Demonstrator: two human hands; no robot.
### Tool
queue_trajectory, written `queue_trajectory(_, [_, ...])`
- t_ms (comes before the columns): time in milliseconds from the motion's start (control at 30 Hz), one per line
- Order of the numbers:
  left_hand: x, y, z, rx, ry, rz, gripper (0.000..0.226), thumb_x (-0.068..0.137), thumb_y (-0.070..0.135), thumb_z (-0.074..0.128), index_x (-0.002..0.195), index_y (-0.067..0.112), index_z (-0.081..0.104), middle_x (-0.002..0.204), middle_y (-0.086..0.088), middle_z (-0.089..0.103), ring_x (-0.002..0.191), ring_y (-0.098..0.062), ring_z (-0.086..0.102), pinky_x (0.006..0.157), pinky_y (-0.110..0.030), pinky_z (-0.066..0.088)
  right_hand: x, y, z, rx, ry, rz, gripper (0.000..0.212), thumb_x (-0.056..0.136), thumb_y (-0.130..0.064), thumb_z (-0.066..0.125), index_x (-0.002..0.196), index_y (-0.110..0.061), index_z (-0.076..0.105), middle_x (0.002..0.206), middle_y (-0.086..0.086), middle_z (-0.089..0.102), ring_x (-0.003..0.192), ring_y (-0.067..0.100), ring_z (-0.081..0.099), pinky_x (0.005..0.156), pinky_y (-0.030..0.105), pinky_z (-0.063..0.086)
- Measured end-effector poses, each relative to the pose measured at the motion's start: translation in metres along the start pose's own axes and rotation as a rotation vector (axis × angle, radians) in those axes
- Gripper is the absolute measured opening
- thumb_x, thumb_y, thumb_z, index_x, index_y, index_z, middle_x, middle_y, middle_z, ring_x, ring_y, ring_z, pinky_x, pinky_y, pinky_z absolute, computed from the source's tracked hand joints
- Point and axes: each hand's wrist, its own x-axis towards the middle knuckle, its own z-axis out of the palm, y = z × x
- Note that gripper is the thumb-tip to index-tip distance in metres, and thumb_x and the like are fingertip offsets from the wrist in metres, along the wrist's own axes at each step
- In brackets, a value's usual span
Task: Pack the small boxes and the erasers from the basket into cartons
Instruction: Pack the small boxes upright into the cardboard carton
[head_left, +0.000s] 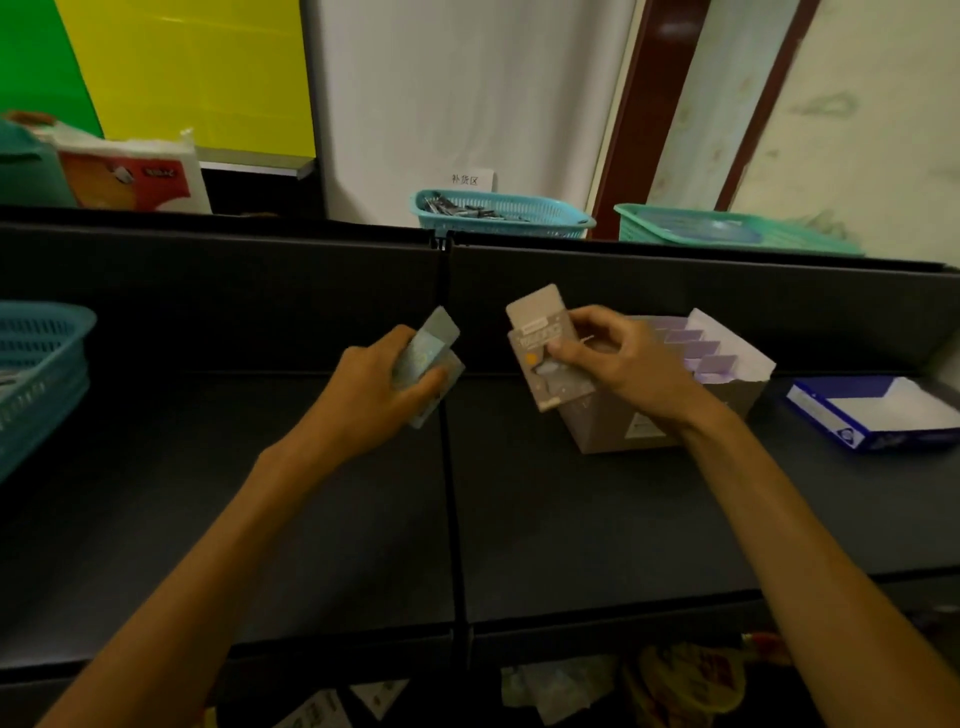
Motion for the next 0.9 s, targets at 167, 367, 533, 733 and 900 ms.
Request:
queue_trajectory(167, [0.021,0.039,0.014,-0.119,0.113,0.127,0.035,0.083,0.037,0.058,0.112,0.018,0.05,0.107,0.01,0.053,0.084,0.004,0.056,0.059,-0.006,0.048,-0.01,0.001,-0.048,0.067,0.209,-0.042,0.028,0.088,-0.024,0.063,0.115,-0.016,0.058,0.11,-0.005,0.067,0.098,0.005,0.066,0.076,0.017,0.054])
queue_trajectory(367, [0.052,0.08,0.047,-0.202,0.13,0.165,0.034,0.081,0.041,0.061,0.111,0.027,0.052,0.109,0.014,0.057,0.094,0.002,0.059,0.065,-0.013,0.052,-0.013,0.035,-0.107,0.027,0.301,-0.041,0.019,0.086,-0.02,0.065,0.103,-0.024,0.058,0.106,-0.006,0.066,0.097,0.007,0.065,0.075,0.016,0.053])
queue_trajectory(533, [0.08,0.121,0.079,-0.28,0.14,0.172,0.037,0.081,0.024,0.066,0.113,0.024,0.047,0.11,0.016,0.056,0.099,0.0,0.06,0.072,-0.015,0.053,-0.007,0.071,-0.154,0.052,0.251,-0.015,0.028,0.084,-0.016,0.068,0.107,-0.025,0.055,0.107,-0.007,0.066,0.094,0.003,0.065,0.071,0.014,0.052])
queue_trajectory(733, [0.105,0.152,0.119,-0.319,0.078,0.142,0.051,0.074,0.013,0.074,0.115,0.021,0.044,0.108,0.009,0.06,0.094,-0.003,0.064,0.071,-0.02,0.056,0.008,0.113,-0.192,-0.021,0.04,0.026,0.041,0.08,-0.014,0.072,0.114,-0.023,0.052,0.11,-0.006,0.064,0.099,0.005,0.065,0.073,0.018,0.054])
queue_trajectory(900, [0.116,0.154,0.146,-0.101,-0.004,0.09,0.066,0.073,0.015,0.075,0.126,0.034,0.04,0.107,0.008,0.055,0.089,-0.001,0.06,0.068,-0.016,0.055,0.016,0.134,-0.212,0.002,-0.038,-0.016,0.047,0.078,-0.011,0.073,0.117,-0.025,0.051,0.109,-0.009,0.062,0.099,0.002,0.064,0.075,0.017,0.054])
